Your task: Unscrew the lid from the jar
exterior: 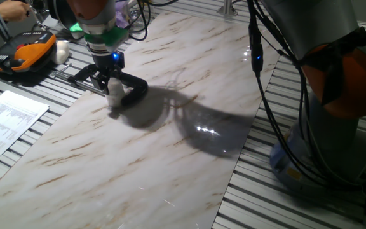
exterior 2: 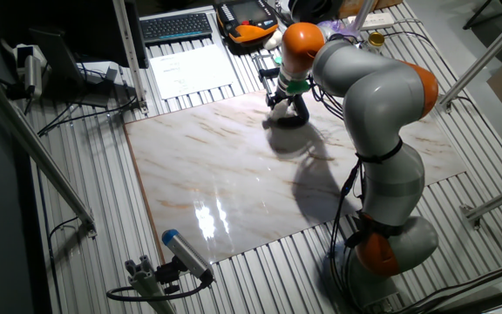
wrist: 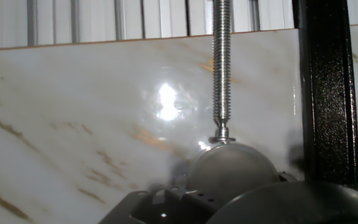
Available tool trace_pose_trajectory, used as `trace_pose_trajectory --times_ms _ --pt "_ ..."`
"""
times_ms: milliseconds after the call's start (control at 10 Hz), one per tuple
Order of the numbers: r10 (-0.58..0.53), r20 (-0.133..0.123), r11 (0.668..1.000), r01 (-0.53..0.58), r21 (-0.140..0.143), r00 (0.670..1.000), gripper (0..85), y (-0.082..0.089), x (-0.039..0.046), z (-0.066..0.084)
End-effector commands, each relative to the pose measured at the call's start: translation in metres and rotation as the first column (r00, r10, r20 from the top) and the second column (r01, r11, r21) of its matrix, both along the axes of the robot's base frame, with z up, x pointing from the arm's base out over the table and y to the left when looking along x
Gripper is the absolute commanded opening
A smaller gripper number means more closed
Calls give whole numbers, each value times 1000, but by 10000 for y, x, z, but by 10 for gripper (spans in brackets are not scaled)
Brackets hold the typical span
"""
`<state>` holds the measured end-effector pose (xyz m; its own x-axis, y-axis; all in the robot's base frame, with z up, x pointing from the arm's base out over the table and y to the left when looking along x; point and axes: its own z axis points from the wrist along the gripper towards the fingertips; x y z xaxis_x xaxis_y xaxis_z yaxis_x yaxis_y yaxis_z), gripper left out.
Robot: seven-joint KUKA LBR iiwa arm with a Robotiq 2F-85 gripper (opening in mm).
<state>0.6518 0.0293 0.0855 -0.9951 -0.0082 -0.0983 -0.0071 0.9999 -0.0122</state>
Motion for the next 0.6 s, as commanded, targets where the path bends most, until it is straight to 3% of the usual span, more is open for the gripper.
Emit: trace_pose_trajectory --times_ms 0,500 --pt "14 1 1000 -14 0 1000 510 1 2 0" --pt "118 -35 993 -118 3 992 510 -1 -1 0"
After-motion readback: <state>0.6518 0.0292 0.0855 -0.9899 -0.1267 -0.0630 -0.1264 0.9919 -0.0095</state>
